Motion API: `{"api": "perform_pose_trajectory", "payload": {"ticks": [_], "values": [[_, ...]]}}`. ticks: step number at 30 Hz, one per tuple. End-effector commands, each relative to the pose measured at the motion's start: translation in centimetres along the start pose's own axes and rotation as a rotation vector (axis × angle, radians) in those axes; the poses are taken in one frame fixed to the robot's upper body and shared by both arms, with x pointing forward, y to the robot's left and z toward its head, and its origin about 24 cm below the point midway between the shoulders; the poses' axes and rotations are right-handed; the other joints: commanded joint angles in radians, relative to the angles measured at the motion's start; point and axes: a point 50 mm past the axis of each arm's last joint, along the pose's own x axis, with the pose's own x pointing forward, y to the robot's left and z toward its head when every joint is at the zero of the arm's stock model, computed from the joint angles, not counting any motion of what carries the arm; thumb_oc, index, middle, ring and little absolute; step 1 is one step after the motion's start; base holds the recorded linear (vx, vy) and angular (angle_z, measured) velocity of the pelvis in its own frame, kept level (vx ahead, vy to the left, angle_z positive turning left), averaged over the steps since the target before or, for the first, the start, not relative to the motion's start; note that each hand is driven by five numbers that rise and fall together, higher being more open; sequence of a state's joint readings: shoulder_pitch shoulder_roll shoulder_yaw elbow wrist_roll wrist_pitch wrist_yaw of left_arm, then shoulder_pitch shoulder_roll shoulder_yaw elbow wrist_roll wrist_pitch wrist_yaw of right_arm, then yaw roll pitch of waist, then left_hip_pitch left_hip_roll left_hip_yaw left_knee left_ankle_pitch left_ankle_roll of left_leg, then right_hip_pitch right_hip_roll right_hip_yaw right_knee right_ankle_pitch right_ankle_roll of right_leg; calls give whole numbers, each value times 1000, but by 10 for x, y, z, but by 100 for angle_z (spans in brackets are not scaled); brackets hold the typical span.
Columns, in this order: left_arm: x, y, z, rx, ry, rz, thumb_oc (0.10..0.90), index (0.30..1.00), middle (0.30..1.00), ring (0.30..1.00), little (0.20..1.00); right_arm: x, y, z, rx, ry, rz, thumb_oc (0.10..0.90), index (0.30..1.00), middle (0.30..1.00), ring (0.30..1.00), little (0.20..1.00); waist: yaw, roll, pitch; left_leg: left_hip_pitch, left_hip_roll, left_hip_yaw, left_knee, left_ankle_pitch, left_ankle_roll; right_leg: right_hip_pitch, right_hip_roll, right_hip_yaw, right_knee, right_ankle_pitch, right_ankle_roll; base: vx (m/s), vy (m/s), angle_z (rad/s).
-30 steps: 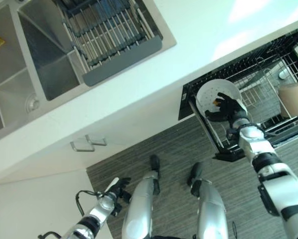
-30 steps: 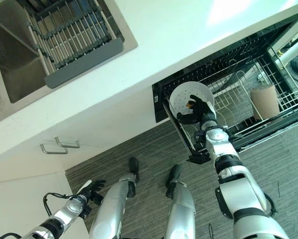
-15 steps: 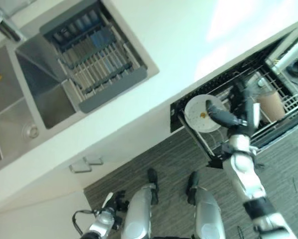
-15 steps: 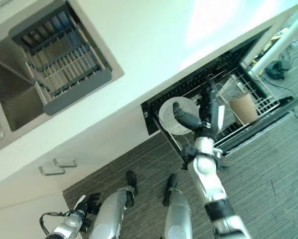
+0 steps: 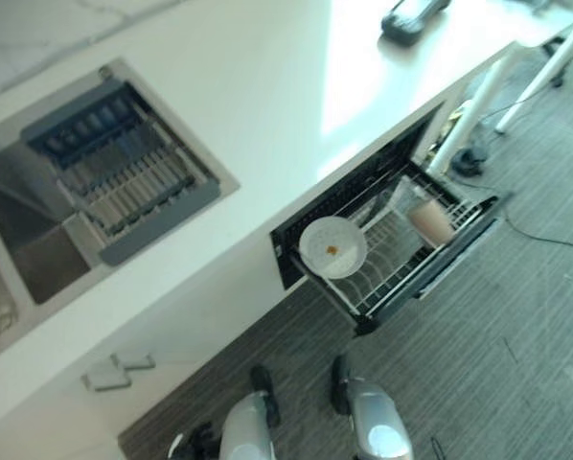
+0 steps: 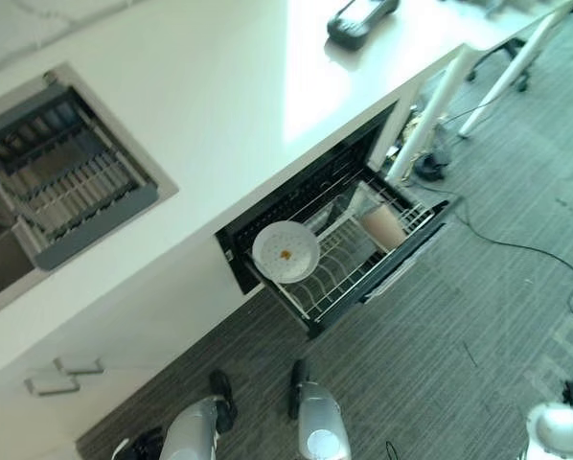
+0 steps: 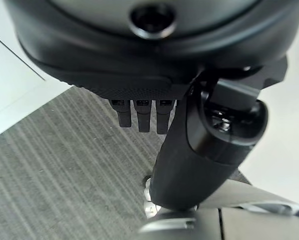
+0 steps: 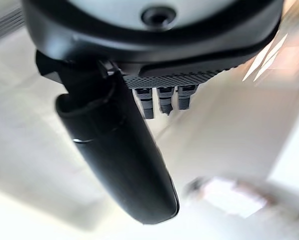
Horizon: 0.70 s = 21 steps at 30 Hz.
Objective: Place the dishes in the dishwasher.
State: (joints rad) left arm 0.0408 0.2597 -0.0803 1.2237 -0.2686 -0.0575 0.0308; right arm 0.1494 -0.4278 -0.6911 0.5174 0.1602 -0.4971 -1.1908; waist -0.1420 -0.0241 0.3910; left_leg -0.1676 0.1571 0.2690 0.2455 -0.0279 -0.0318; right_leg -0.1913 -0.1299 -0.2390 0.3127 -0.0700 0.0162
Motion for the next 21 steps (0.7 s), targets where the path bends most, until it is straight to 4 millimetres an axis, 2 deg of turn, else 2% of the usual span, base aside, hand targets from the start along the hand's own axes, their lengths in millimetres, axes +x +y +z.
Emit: {"api": "perform_pose_trajectory", "payload": {"ticks": [1, 3, 4, 7, 8, 10, 11, 14, 18, 21], "values": [[2, -14, 25, 24, -97, -69, 800, 900, 900, 900, 900, -4, 26, 6, 124, 49, 63, 800, 900, 900, 900, 900, 10, 31, 42, 68, -13, 11, 55, -202, 64, 67, -15, 32, 55, -166, 23, 72, -34, -7], [3, -24, 35, 38, -129, -104, 800, 900, 900, 900, 900, -18, 30, -18, -29, 80, 194, 800, 900, 900, 900, 900, 20, 41, 49, 60, -14, 5, 55, -194, 61, 64, -17, 28, 51, -162, 17, 60, -1, -13], [3, -28, 39, 42, -143, -116, 800, 900, 900, 900, 900, -23, 33, -22, -71, 66, 250, 800, 900, 900, 900, 900, 23, 45, 53, 55, -16, 2, 55, -192, 60, 60, -19, 25, 54, -163, 15, 34, 21, -14], [2, -37, 53, 61, -191, -147, 800, 900, 900, 900, 900, -47, 53, -22, -172, 8, 441, 800, 900, 900, 900, 900, 39, 57, 74, 30, -28, -17, 55, -183, 63, 38, -27, 21, 67, -165, 11, -27, 16, 5], [1, -41, 58, 72, -215, -161, 800, 900, 900, 900, 900, -63, 64, -20, -187, -21, 528, 800, 900, 900, 900, 900, 51, 64, 90, 15, -36, -31, 55, -175, 64, 22, -30, 19, 80, -167, 7, -43, 25, 8], [0, -44, 62, 66, -240, -178, 800, 900, 900, 900, 900, -81, 75, -18, -215, -51, 634, 800, 900, 900, 900, 900, 65, 69, 104, 0, -45, -47, 55, -170, 69, 5, -33, 15, 97, -172, 4, -29, 16, 17], [-1, -45, 68, 70, -273, -195, 800, 900, 900, 900, 900, -95, 86, -14, -227, -82, 712, 800, 900, 900, 900, 900, 80, 76, 117, -16, -52, -59, 55, -165, 73, -9, -34, 11, 109, -175, 2, -22, 10, 33], [-4, -45, 82, 104, -342, -195, 800, 900, 900, 900, 900, -110, 103, -4, -215, -114, 786, 800, 900, 900, 900, 900, 106, 86, 129, -62, -68, -73, 55, -148, 78, -66, -48, -1, 165, -188, -2, -32, 18, 42], [-8, -47, 100, 149, -409, -190, 800, 900, 900, 900, 900, -118, 119, 15, -168, -201, 837, 800, 900, 900, 900, 900, 128, 90, 129, -125, -79, -72, 69, -134, 85, -145, -70, -15, 260, -214, -13, -43, 8, 39], [-12, -46, 112, 155, -458, -184, 800, 900, 900, 900, 900, -122, 137, 42, -77, -302, 875, 800, 900, 900, 900, 900, 154, 97, 129, -198, -81, -81, 121, -141, 91, -211, -94, -31, 349, -243, -24, -43, -5, 28]]}}
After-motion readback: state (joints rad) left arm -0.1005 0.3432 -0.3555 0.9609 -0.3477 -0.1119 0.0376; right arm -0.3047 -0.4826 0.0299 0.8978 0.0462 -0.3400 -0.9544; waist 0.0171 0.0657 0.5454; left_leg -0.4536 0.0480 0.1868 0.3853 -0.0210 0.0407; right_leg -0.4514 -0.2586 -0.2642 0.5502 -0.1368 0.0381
